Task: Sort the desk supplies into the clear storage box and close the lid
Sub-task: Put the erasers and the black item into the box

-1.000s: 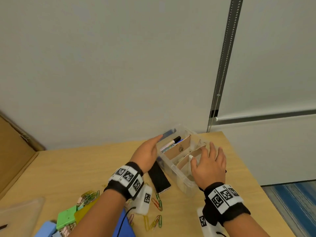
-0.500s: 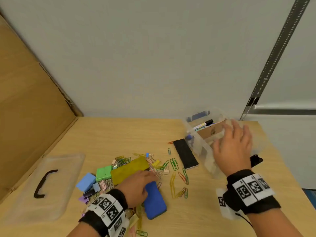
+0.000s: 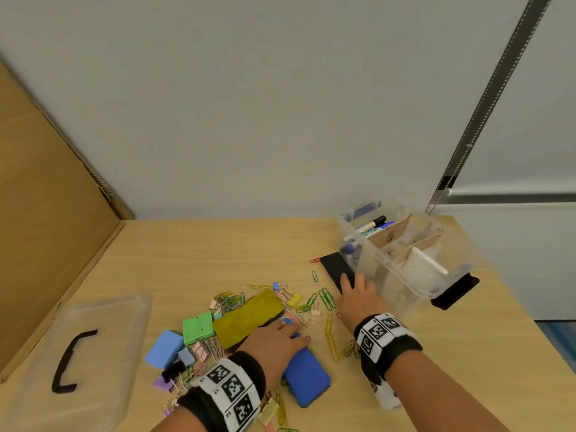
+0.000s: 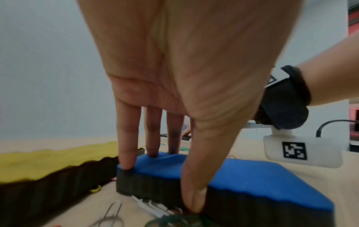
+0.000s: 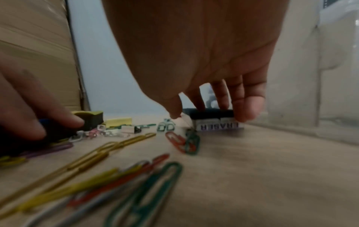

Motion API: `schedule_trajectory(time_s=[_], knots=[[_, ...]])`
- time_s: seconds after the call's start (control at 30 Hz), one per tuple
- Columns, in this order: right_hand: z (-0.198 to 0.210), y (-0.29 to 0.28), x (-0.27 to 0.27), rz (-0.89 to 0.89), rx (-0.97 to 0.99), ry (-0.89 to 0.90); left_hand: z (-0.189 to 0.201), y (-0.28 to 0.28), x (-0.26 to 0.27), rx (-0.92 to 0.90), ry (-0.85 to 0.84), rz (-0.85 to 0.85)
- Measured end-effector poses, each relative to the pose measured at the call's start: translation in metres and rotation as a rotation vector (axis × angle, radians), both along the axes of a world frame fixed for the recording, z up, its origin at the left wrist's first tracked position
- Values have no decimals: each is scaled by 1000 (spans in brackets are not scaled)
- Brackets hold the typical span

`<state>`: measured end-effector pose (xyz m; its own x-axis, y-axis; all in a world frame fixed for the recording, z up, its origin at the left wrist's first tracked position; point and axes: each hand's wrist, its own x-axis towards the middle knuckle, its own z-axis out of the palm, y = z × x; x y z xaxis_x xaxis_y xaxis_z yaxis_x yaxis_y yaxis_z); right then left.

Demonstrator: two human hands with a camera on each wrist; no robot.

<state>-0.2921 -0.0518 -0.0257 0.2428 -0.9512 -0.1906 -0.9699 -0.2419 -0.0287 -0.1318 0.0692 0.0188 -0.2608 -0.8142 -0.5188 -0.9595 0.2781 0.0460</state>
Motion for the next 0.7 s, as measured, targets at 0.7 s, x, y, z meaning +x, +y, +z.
schedule_trajectory(time_s=[0.7], knots=[[67, 34, -10, -321, -49, -1315, 41, -15, 97, -49, 1211, 639]])
